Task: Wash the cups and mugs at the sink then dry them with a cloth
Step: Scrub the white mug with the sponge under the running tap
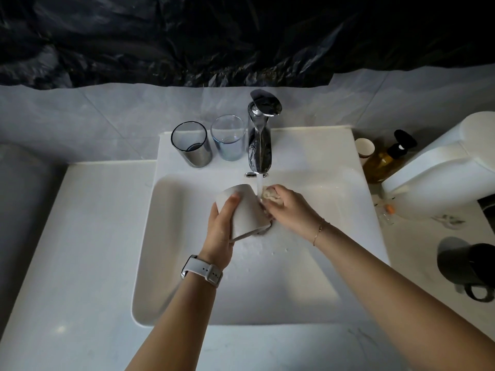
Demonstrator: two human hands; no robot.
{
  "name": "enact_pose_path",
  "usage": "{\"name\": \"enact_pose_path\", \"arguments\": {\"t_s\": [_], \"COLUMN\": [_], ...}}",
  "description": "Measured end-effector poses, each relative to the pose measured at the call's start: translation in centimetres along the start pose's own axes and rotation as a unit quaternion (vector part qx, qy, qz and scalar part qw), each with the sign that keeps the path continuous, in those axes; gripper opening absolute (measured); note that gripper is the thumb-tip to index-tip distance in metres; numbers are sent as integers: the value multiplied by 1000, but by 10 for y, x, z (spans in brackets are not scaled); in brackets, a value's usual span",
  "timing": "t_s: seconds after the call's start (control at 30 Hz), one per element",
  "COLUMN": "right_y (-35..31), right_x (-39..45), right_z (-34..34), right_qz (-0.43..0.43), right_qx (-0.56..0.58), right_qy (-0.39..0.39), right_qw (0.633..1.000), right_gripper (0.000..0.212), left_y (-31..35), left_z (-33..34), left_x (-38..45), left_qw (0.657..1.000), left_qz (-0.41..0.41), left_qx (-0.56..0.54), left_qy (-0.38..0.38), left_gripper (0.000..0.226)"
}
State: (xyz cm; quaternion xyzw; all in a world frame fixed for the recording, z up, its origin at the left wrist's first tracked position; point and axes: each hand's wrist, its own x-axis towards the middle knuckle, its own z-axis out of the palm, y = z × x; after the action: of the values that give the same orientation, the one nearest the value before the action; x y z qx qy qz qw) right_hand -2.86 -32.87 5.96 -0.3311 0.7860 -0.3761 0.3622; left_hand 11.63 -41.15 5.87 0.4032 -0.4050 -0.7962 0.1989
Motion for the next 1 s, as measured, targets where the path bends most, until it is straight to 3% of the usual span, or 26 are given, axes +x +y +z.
{"name": "enact_pose_path", "arguments": {"t_s": [0.13,0.23,0.3,0.37,0.43,0.5,0.6,0.7,0.87,1.0], "right_y": [7,9,7,2,1,2,6,3,-12,-26], "right_x": [0,-2,-3,-2,-2,-8,-22,-30,-26,-19], "right_z": [-6,2,13,24,29,30,24,14,6,7], "right_qz": [-45,-134,-91,7,57,72,107,144,137,82], "right_qx": [-74,-117,-54,59,107,122,163,233,179,113], "right_qy": [1,85,126,137,138,139,129,76,43,88], "right_qw": [996,980,986,989,983,980,972,959,973,986], "right_gripper": [15,8,13,11,24,12,24,16,27,36], "left_y": [-1,-4,-10,-15,-17,-19,-25,-27,-26,-20], "left_z": [-3,0,2,5,8,12,14,14,8,-1], "left_x": [3,3,3,3,4,5,5,2,-6,-13], "left_qw": [999,1000,998,994,990,988,986,985,979,970], "left_qz": [20,-6,-39,-60,-75,-74,-73,-73,-92,-111], "left_qx": [29,8,-40,-87,-114,-132,-150,-153,-179,-204], "left_qy": [-21,-21,-6,11,22,26,20,10,-22,-66], "left_gripper": [60,61,61,58,57,49,43,38,38,39]}}
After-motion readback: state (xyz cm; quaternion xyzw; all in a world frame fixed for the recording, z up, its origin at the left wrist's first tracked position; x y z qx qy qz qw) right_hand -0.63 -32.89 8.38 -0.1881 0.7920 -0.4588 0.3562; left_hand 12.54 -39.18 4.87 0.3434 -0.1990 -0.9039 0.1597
